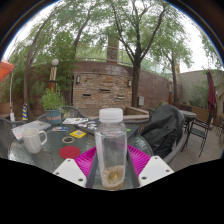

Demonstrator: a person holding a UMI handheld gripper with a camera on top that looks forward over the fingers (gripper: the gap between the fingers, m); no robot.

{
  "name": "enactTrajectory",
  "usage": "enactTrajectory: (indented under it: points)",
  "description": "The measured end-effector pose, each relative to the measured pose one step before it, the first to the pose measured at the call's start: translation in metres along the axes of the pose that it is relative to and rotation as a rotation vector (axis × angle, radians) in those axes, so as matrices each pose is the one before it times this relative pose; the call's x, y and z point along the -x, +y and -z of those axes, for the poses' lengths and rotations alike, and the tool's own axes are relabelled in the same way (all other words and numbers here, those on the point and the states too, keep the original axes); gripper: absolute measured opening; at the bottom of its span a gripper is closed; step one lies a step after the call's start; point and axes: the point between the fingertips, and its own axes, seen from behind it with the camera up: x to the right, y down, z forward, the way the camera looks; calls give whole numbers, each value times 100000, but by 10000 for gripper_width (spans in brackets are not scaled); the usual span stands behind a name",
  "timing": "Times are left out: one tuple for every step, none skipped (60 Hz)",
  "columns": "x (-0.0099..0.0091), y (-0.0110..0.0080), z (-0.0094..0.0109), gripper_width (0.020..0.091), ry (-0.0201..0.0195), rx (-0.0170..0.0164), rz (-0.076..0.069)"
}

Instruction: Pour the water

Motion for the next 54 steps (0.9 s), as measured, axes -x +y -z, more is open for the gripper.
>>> enactTrajectory:
  points:
    - [135,300,-284,514,-623,1055,496]
    - [100,-23,-155,514,-531,-71,-227]
    - [8,-201,-41,514,-131,-1189,-495]
    - [-111,-212,-17,508,197,-1447,-444]
    - [-165,287,105,497,51,-103,-316]
    - [-33,101,20,497,-135,129,-399]
    - [-35,-48,81,497,-108,-316,-329]
    - [1,-3,74,493,-154,29,-202]
    - [19,-25,58,471,-200,360,-239]
    - [46,-31,27,470,-112,314,-340]
    - [119,267,104,470,322,402,-489]
    - [6,104,16,458,331,714,-266]
    - [-24,14,-3,448,375,488,-155]
    - [-25,26,14,447,378,559,-255]
    - [-19,47,-7,440,397,685,-105]
    - [-72,-279,-116,437,261,652,152]
    - [48,-27,-38,437,476,805,535]
    - [-21,-308,-198,436,260,1071,1187]
    - [157,-276,-51,434,399,240,1546]
    - [304,-391,-70,412,294,-227,2220]
    - [364,-265,96,412,656,-1019,2604]
    - [291,-592,48,412,369,-726,3207]
    - [342,-749,-16,412,300,-989,3647]
    - [396,-825,7,412,209,-896,4083]
    - [472,-860,-15,412,110,-957,4582]
    - [360,-1226,-65,411,-517,-456,4617]
    - [784,-636,-196,411,813,-1729,5433]
    - [473,-1018,-36,412,185,-1218,5648]
    - [457,-1062,-92,411,198,-1253,5830]
    - [445,-1087,-86,411,176,-1268,6189]
    - [431,-1104,-94,410,176,-1307,6512]
    - [-6,-1454,-139,411,-1022,-1051,6500]
    - [567,-999,-241,411,1334,-1459,7193]
    - [458,-1117,-134,411,192,-1318,7272]
    - [179,-1125,-43,409,-345,-1136,7584]
    - [445,-1046,-144,410,-55,-1100,7313]
    - [96,-790,-176,410,-615,-1258,6764]
    - [520,-434,-285,410,5,-1535,5422]
    - [300,-886,-186,409,57,-935,6806]
    - [329,-848,-127,409,216,-674,6580]
    - [62,-1284,-55,410,65,-246,8049]
    - [588,-428,-241,408,246,-1481,5009]
    - [351,-749,-467,408,-144,-1027,6802]
    - [187,-682,-85,407,219,-751,6182]
    - [-43,-976,69,407,-416,-544,7648]
    - [206,-601,-108,410,160,-662,6223]
    - [325,-712,-515,410,-279,-877,6461]
    - [-324,472,-509,410,-1570,-2267,4844]
    - [78,-421,-155,409,557,-313,5709]
    - [68,-392,-134,410,515,-362,5653]
    - [244,-1312,230,410,2386,1835,6608]
    - [87,-404,-151,410,568,-605,5568]
    - [-70,550,-803,410,-1753,-3313,5047]
    - [14,-300,-97,410,653,-391,5566]
